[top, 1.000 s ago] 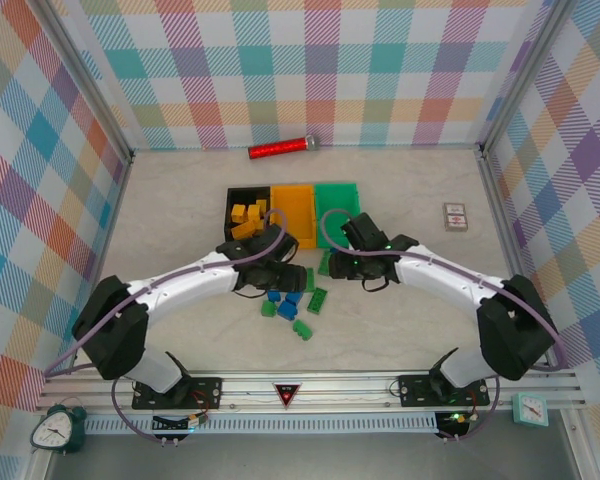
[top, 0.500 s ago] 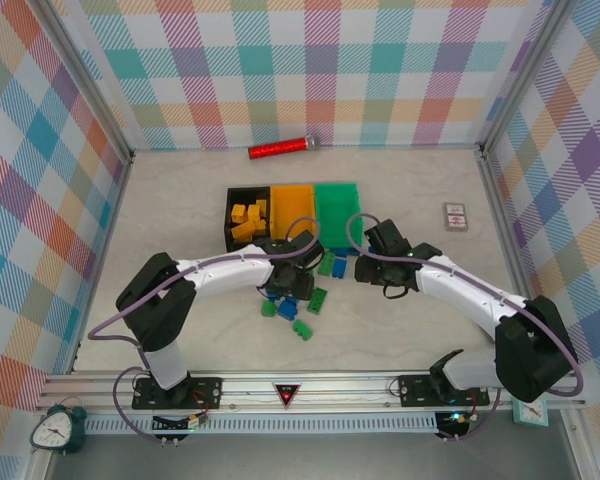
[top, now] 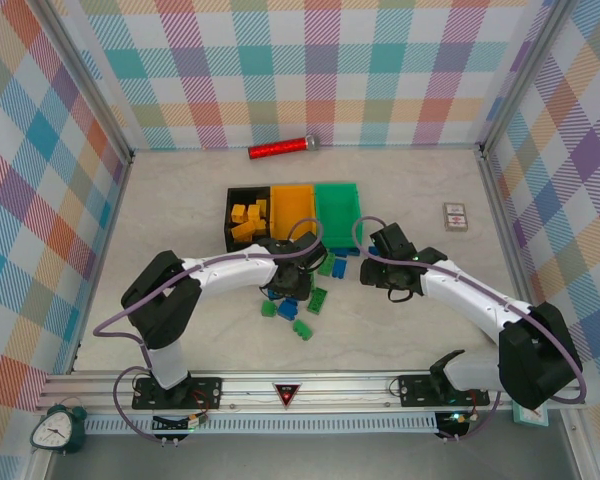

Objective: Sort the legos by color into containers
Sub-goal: Pick up the lego from the middle-left of the table, then place the lego in the container.

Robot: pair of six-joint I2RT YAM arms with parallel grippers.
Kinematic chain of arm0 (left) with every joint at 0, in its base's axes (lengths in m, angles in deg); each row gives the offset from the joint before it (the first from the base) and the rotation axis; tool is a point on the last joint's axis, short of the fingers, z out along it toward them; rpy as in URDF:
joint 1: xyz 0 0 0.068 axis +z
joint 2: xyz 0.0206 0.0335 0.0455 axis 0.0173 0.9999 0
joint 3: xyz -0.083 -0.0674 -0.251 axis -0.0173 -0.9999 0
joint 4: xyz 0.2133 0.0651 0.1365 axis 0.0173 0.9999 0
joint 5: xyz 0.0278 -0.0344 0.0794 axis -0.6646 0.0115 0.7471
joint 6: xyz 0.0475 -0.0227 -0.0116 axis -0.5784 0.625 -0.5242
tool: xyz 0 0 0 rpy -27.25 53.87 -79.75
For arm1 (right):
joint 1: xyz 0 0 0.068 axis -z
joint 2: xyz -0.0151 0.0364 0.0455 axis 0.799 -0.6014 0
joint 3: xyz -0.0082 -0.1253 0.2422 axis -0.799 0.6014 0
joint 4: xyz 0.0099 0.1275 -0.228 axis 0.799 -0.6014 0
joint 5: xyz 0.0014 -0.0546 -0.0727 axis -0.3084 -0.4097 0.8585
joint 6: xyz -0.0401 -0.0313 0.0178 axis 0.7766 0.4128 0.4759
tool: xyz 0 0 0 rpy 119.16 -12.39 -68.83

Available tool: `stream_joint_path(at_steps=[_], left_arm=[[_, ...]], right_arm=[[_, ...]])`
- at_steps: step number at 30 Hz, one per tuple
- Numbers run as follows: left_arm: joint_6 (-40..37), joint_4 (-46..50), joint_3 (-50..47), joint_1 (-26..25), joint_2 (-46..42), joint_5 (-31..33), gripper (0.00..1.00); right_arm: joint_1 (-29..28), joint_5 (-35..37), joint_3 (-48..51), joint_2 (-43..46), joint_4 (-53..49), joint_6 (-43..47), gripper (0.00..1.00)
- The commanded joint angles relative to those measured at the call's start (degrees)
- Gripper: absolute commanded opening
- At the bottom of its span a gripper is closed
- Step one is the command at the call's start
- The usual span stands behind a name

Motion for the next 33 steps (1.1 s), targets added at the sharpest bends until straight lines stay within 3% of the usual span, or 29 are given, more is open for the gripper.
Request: stream_joint_path(at_steps=[1,13,23,31,33], left_arm=[[1.0,1.6,0.7,-0.6,-3.0,0.5,0.29],[0.0,2.9,7.3,1.2,-5.0,1.8,0.26],[-4.9,6.8,33.9,7.7,7.7,-2.2,0.27],[-5.9,10.1,55.5,9.8,21.5,-4.3,0.37],[-5.7,11.6,59.8,10.0,24.1,-4.9,0.50]], right_arm=[[0.3,-0.8,1.1,0.9,1.0,-0.9,0.54],[0.7,-0.5,3.1,3.2,0.8,-1.1,0.54],[0.9,-1.2,5.3,6.6,0.1,-2.2,0.55],[0.9,-2.1,7.1,9.9,-0.8,-2.9,0.55],[0.8,-1.9,6.9,9.5,-1.0,-2.7,0.55]])
